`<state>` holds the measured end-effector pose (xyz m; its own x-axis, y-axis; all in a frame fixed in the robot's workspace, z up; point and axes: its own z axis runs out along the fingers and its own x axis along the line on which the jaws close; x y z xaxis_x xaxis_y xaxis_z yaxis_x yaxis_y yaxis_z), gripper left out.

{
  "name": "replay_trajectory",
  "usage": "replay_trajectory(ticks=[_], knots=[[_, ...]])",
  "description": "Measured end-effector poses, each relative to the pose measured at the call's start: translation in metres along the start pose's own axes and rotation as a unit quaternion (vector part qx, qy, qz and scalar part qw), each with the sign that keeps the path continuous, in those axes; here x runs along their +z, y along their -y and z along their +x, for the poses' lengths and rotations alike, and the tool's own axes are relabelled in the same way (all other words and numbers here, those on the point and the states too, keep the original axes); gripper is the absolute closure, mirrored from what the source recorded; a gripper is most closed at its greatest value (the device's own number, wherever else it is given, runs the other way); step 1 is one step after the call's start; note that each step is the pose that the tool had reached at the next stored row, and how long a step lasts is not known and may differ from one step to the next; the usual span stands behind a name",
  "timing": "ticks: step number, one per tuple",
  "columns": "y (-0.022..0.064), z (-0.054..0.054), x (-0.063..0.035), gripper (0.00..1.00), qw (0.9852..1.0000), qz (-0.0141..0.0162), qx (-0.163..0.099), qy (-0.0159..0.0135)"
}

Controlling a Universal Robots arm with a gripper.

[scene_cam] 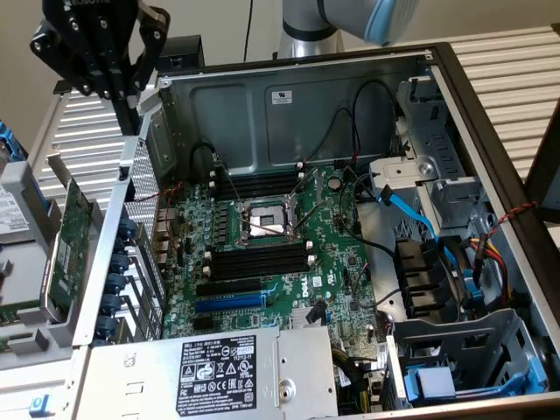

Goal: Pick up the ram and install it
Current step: 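Reach for the ram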

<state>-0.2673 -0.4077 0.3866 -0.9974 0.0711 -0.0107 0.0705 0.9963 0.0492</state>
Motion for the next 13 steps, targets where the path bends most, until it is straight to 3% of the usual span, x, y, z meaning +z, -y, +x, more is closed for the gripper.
replay_trajectory(ticks=[13], knots=[[0.0053,0.059,0.0001,0.90,1.0000,0.0000,0.000,0.0001]])
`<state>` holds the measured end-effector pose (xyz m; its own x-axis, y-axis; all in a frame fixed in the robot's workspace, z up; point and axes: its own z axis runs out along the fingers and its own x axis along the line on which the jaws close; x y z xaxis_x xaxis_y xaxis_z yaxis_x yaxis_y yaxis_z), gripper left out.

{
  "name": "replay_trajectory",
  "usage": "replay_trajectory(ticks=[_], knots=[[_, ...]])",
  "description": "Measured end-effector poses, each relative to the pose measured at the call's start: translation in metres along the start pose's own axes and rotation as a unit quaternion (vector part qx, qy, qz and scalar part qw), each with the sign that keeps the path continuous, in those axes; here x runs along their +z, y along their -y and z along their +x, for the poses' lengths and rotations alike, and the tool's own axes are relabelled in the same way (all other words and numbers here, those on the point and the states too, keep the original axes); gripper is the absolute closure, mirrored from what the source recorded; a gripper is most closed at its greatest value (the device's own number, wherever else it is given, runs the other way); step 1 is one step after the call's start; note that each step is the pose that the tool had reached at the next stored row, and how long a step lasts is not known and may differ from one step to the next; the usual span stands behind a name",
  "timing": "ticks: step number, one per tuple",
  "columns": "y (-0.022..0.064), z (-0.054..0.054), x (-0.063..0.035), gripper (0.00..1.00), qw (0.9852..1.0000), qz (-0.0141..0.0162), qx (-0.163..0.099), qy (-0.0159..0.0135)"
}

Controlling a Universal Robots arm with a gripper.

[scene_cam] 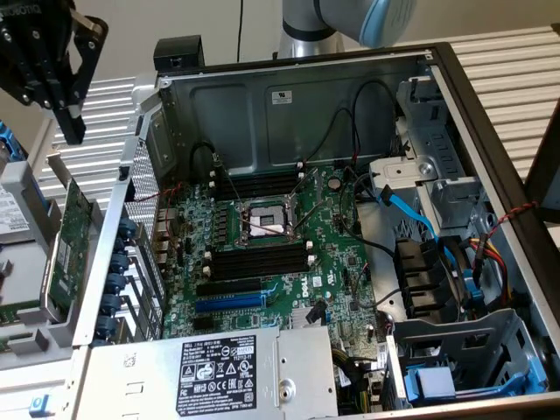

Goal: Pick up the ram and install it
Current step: 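Reach for the ram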

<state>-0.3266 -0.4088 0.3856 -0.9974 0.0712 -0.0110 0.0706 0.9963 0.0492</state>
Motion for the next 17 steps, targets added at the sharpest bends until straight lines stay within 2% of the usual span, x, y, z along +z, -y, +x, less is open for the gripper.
replay_trajectory(ticks=[17], knots=[[0.0090,0.077,0.0012,0.90,1.0000,0.0000,0.000,0.0000]])
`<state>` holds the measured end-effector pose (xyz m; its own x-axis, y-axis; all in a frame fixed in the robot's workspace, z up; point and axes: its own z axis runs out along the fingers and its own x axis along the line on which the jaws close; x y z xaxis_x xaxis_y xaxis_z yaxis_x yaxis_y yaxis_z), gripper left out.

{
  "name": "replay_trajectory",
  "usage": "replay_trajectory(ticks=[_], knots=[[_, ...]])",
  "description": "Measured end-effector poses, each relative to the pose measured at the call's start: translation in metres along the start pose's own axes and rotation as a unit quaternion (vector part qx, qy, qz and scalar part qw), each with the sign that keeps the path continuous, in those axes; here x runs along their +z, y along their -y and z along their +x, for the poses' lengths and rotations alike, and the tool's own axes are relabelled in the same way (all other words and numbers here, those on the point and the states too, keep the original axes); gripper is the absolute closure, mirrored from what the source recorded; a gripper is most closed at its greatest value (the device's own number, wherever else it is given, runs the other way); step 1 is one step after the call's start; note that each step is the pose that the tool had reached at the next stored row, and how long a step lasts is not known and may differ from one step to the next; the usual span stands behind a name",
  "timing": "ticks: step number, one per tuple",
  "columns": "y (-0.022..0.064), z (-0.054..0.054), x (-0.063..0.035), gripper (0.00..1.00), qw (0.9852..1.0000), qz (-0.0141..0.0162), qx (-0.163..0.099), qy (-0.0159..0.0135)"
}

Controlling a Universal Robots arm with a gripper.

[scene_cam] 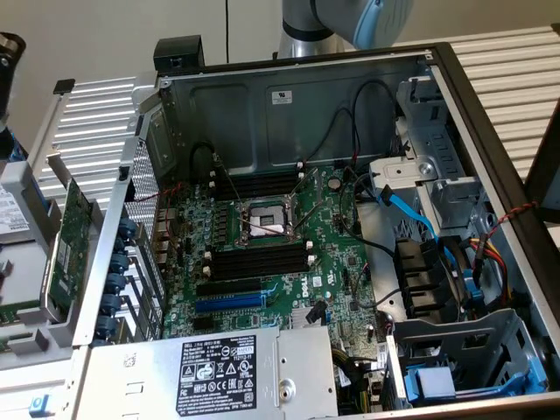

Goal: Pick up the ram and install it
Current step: 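Reach for the ram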

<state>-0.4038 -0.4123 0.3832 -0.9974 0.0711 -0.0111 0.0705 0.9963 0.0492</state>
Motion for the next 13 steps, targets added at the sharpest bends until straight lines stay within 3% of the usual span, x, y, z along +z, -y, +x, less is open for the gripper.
replay_trajectory(ticks=[9,13], knots=[[0.0050,0.040,0.0010,0.90,1.0000,0.0000,0.000,0.0000],[0.0102,0.052,0.0017,0.90,1.0000,0.0000,0.000,0.0000]])
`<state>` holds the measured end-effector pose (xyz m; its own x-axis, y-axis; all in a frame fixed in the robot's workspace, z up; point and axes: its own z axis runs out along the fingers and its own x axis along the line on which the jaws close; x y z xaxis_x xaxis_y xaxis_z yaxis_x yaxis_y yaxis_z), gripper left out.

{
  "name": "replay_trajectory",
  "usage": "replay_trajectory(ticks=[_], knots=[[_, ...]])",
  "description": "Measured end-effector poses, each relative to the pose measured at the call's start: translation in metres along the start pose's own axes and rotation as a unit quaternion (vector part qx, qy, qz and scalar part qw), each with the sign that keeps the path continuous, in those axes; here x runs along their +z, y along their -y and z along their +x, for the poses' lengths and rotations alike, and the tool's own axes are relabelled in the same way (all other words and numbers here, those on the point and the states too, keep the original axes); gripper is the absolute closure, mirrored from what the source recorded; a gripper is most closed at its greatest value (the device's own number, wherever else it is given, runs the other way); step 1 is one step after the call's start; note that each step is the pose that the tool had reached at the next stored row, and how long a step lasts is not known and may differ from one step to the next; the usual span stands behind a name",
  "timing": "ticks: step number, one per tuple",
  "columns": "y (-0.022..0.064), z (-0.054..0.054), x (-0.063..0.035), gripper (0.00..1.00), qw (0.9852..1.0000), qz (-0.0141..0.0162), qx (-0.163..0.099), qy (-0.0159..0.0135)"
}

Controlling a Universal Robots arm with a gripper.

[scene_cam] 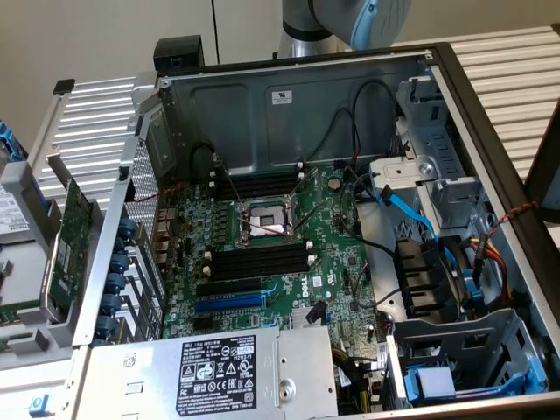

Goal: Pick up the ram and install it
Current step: 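Reach for the ram, then pick up the ram and move it above insertion slot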

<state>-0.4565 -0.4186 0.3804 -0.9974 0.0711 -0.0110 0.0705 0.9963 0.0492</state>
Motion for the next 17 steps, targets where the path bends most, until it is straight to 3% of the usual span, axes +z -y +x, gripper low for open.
replay_trajectory(ticks=[8,11,17], knots=[[0.0130,0.000,0.0010,0.90,1.0000,0.0001,-0.002,-0.0013],[0.0138,0.000,0.0015,0.90,1.0000,0.0003,-0.002,-0.0040],[0.0148,0.001,0.0033,0.90,1.0000,0.0002,-0.005,-0.0043]])
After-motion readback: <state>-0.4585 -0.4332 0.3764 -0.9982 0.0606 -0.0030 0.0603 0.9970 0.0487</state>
